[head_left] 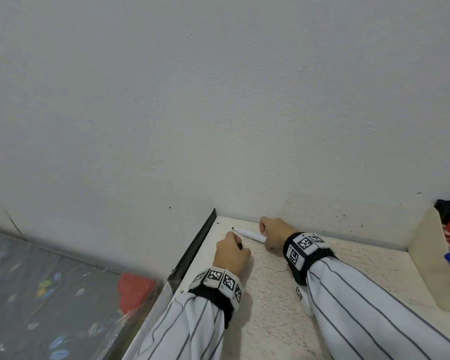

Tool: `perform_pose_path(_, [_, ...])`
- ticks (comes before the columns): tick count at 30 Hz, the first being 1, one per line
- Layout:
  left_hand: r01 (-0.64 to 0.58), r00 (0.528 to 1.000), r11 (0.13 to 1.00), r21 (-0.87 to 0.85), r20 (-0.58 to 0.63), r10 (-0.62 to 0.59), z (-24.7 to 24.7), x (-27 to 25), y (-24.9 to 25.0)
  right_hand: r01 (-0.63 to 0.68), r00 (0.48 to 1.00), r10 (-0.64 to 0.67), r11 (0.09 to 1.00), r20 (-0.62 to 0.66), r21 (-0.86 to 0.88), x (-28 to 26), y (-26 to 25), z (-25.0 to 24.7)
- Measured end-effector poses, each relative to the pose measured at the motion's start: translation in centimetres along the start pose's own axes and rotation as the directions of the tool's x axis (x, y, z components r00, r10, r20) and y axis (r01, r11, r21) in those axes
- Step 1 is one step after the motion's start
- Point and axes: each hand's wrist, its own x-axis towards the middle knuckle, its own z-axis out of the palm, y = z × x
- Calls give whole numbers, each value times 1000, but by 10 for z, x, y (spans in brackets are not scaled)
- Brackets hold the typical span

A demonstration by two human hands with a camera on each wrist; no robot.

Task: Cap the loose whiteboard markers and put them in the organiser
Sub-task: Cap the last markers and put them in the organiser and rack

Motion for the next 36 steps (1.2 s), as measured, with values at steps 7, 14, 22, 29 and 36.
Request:
perform_pose_path(7, [-59, 998, 995, -79, -31, 57, 1, 0, 2, -85, 993, 96, 984, 68, -158, -29, 22, -10])
perform_pose_path(14, [-127, 992, 966, -225, -27, 124, -3, -7, 12, -1, 1000, 2, 998, -5, 57, -74, 61, -25])
perform_pose_path(22, [-119, 977, 870, -478, 101, 189, 14, -28, 33, 88, 990, -93, 995, -102, -52, -118, 74, -16])
perform_pose_path(29, [52, 948, 778, -627, 275, 159, 24, -52, 53, 106, 973, -107, 994, -204, -17, -142, 83, -19])
perform_pose_path(36, [104, 932, 725, -680, 322, 168, 22, -70, 70, 122, 951, -97, 990, -295, 68, -164, 93, -18])
